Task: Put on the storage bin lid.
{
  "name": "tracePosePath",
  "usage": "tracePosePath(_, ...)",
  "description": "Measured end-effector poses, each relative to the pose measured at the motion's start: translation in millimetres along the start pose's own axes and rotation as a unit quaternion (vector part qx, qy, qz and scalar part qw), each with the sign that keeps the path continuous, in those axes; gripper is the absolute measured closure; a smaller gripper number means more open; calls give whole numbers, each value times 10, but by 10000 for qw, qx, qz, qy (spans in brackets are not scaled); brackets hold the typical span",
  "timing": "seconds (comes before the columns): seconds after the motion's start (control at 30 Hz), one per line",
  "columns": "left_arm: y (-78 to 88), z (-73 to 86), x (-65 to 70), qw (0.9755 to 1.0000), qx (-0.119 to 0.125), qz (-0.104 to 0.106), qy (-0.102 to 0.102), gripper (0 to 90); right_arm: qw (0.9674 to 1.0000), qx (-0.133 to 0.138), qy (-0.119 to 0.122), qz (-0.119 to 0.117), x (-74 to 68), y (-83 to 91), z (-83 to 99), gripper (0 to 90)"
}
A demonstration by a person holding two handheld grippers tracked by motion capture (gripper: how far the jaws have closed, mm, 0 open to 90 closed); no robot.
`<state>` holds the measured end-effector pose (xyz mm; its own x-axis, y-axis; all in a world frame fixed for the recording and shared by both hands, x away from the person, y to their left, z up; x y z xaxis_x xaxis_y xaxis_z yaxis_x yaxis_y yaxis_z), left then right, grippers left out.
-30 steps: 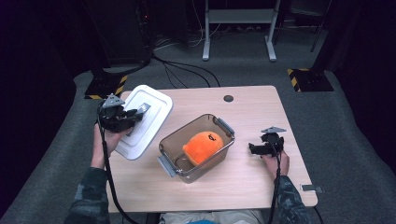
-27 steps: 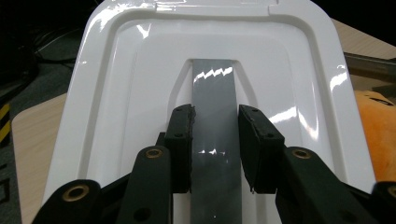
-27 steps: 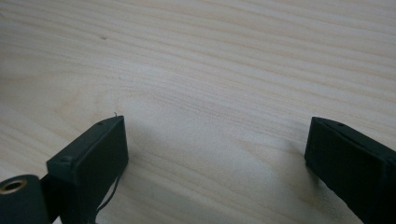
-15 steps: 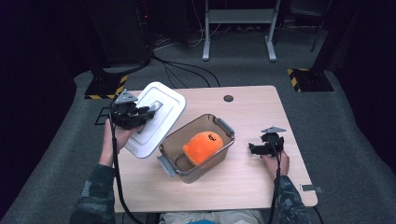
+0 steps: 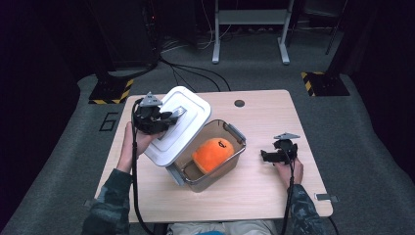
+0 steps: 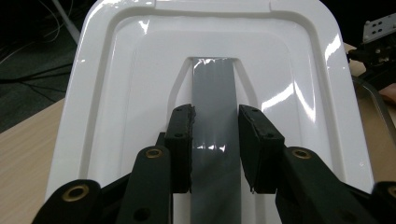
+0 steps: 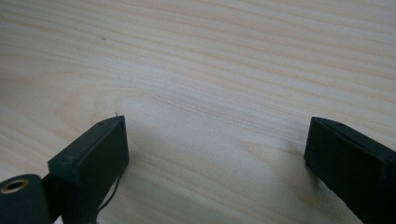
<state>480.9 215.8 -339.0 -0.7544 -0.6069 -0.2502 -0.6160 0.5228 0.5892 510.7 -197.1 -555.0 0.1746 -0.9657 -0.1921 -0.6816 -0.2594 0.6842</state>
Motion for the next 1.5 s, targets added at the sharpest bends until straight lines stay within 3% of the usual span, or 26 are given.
tracePosePath(0.87, -294, -238, 333, 9984, -136, 465, -293, 663, 10000, 8, 4, 0, 4, -2, -3, 59)
tracePosePath(1.03, -349, -266, 416, 9970, -271, 612, -388, 663, 10000, 14, 2, 0, 5, -3, -4, 59)
tracePosePath(1.5, -591, -263, 633, 9924, -549, 1050, -335, 663, 10000, 6, -21, -4, 3, 0, -3, 63)
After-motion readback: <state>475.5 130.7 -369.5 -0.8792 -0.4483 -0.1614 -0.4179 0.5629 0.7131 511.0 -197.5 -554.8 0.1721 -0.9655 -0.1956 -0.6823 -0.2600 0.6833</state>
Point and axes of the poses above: each handheld gripper's, and its own axes: y roughly backward along the jaws, z roughly out of its underside, x roughly to its right, the point moved 4 cm from there along -y, roughly forward along the jaws, and after that the axes turned 15 degrees about -y, right-handed, at the moved point
